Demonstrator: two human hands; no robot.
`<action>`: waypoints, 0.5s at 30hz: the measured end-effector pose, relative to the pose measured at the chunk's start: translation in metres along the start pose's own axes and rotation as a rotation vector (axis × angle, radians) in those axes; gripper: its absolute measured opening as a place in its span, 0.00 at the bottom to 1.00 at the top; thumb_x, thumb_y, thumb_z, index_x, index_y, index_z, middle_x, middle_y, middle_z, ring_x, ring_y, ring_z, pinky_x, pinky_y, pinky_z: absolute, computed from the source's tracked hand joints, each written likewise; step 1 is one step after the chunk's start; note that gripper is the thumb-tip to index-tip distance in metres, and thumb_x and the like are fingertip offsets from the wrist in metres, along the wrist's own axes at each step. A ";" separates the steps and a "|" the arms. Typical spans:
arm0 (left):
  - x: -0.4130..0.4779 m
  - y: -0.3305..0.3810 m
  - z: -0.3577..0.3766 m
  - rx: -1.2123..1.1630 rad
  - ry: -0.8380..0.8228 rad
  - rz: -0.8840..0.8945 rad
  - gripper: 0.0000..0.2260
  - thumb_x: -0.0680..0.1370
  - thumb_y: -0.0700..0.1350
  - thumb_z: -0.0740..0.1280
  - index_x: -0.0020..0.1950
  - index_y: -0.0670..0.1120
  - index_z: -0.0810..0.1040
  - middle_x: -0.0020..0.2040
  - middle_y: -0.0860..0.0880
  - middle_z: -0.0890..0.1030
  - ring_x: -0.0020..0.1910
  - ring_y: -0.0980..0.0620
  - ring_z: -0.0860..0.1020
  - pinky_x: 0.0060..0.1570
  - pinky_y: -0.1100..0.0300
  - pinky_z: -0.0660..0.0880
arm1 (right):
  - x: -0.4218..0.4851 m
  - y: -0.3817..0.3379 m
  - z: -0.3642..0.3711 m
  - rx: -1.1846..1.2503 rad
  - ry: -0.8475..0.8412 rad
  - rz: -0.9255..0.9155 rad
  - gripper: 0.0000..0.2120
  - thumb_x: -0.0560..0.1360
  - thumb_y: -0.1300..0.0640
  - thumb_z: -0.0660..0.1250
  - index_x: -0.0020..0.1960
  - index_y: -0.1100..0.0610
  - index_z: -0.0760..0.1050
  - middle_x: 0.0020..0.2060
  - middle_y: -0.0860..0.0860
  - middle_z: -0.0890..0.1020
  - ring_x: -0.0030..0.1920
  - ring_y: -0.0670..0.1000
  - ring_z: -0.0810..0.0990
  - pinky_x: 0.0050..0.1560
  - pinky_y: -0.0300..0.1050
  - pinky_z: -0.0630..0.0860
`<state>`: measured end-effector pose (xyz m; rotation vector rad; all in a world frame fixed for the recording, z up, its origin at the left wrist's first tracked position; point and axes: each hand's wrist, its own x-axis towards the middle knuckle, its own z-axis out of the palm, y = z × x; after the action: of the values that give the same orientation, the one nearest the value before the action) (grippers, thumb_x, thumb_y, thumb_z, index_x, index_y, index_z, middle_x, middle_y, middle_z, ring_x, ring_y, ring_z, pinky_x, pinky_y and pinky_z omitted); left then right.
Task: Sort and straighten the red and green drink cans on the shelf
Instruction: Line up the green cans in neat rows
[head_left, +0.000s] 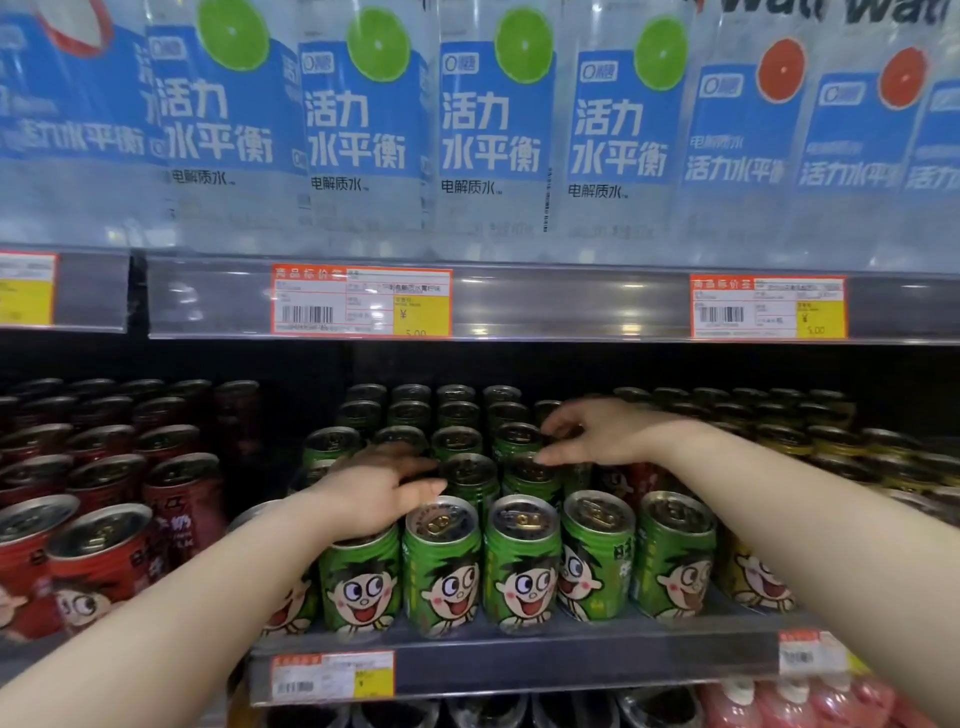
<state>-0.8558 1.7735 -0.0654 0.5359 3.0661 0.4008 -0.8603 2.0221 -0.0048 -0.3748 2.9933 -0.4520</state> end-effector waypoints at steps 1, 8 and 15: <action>0.000 -0.001 0.000 0.003 -0.004 -0.001 0.31 0.73 0.69 0.52 0.71 0.55 0.66 0.75 0.49 0.62 0.74 0.50 0.59 0.71 0.60 0.55 | -0.011 0.004 -0.012 -0.065 -0.010 0.010 0.26 0.71 0.38 0.66 0.66 0.48 0.71 0.63 0.46 0.74 0.59 0.46 0.72 0.60 0.39 0.68; 0.003 -0.002 0.002 -0.029 0.016 0.010 0.31 0.72 0.69 0.50 0.72 0.58 0.61 0.76 0.52 0.58 0.75 0.51 0.55 0.73 0.56 0.52 | -0.058 0.039 -0.014 -0.440 -0.451 0.167 0.41 0.68 0.39 0.71 0.74 0.46 0.57 0.73 0.50 0.63 0.72 0.54 0.64 0.70 0.52 0.65; -0.001 0.001 -0.001 -0.034 -0.133 0.052 0.54 0.45 0.84 0.36 0.69 0.68 0.57 0.75 0.60 0.55 0.76 0.54 0.49 0.75 0.46 0.48 | -0.069 0.045 -0.040 -0.341 -0.208 0.160 0.38 0.67 0.43 0.72 0.72 0.47 0.60 0.67 0.50 0.71 0.60 0.51 0.74 0.58 0.44 0.73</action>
<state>-0.8551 1.7736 -0.0639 0.6151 2.9188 0.3996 -0.8090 2.0926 0.0237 -0.1884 2.8593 0.1090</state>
